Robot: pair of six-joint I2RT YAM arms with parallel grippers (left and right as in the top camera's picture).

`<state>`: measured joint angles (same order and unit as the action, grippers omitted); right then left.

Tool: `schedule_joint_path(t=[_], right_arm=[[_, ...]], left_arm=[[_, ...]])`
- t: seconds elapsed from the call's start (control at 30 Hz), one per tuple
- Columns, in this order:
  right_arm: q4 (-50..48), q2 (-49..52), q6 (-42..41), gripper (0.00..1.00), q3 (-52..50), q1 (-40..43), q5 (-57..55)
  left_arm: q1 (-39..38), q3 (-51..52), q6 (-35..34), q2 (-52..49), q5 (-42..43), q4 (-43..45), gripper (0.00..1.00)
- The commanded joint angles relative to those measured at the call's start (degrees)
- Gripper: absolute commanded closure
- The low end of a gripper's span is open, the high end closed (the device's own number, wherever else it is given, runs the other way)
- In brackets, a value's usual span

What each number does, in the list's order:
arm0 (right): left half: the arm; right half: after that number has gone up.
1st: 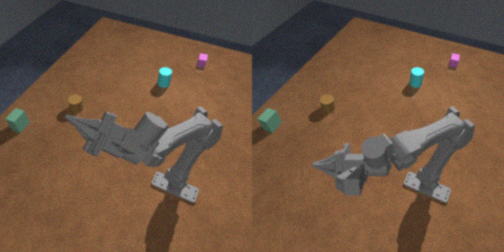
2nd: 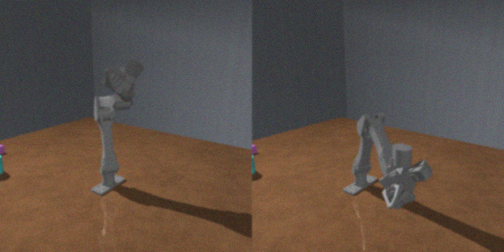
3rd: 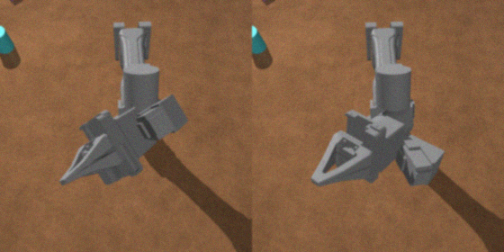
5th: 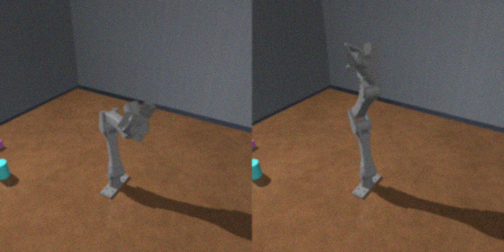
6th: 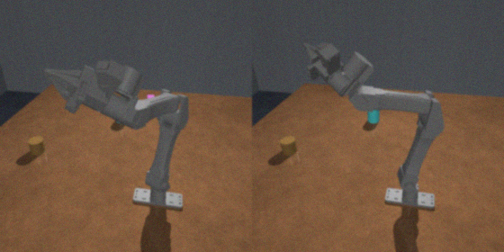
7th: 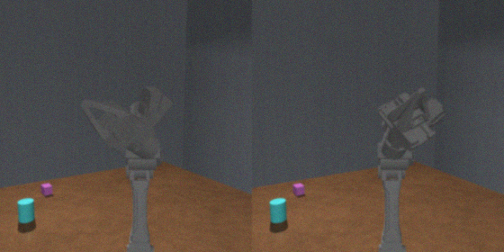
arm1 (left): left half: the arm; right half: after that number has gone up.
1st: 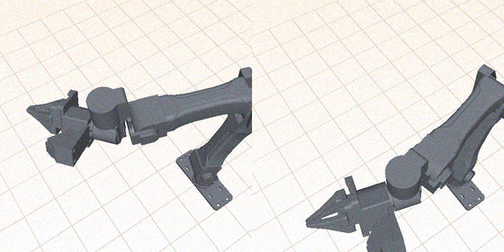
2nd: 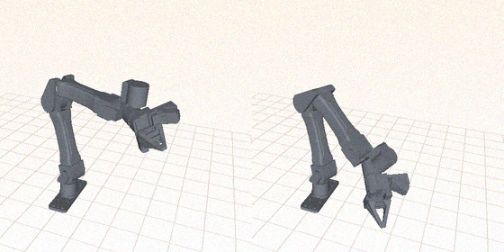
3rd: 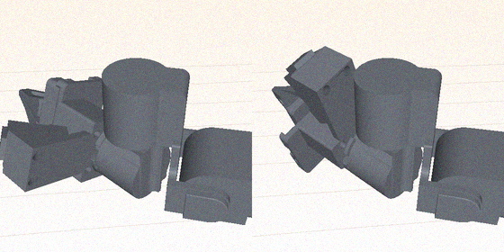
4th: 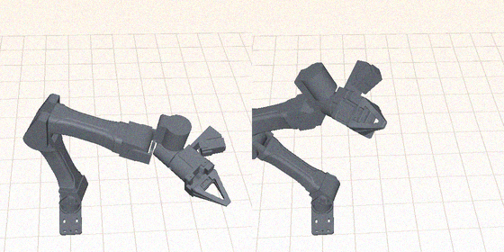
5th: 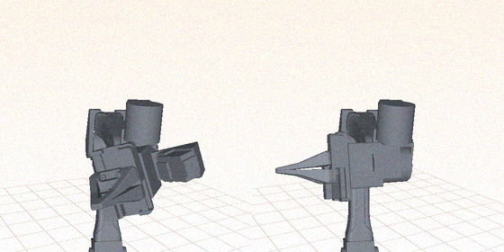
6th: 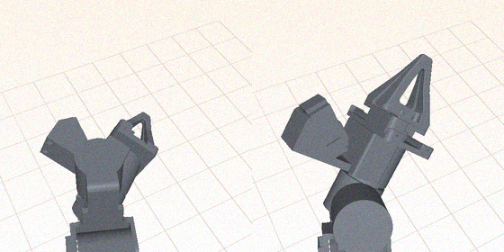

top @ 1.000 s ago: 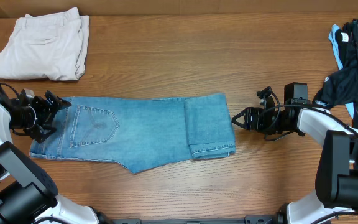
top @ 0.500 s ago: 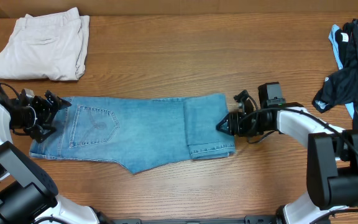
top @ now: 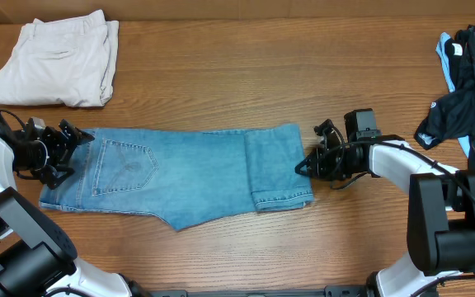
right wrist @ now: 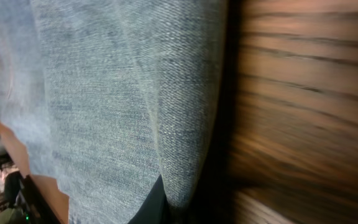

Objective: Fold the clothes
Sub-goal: 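Grasp the right folded edge and fold it leftward with the right gripper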

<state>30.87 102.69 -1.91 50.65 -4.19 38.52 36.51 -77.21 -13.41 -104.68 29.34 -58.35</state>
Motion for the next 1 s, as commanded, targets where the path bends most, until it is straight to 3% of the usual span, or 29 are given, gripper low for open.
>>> schedule_joint_path(t=[0.0,0.2,0.43,0.97], right_arm=[[2.84,0.17,-0.11,0.96,4.76,3.61,-6.71],[12.92,0.17,0.17,0.96,11.39,9.90,-15.39],[19.56,-3.08,0.37,0.96,18.08,10.56,-19.67],[22.56,-8.09,-5.09,0.96,19.26,-4.85,-27.56]], left_arm=[[0.15,0.24,-0.33,0.55,0.04,-0.09,0.00],[0.15,0.24,-0.33,0.55,-2.23,-0.09,0.00],[0.15,0.24,-0.35,0.55,-2.54,0.09,0.00],[0.15,0.24,-0.37,0.55,-2.49,-0.20,0.00]])
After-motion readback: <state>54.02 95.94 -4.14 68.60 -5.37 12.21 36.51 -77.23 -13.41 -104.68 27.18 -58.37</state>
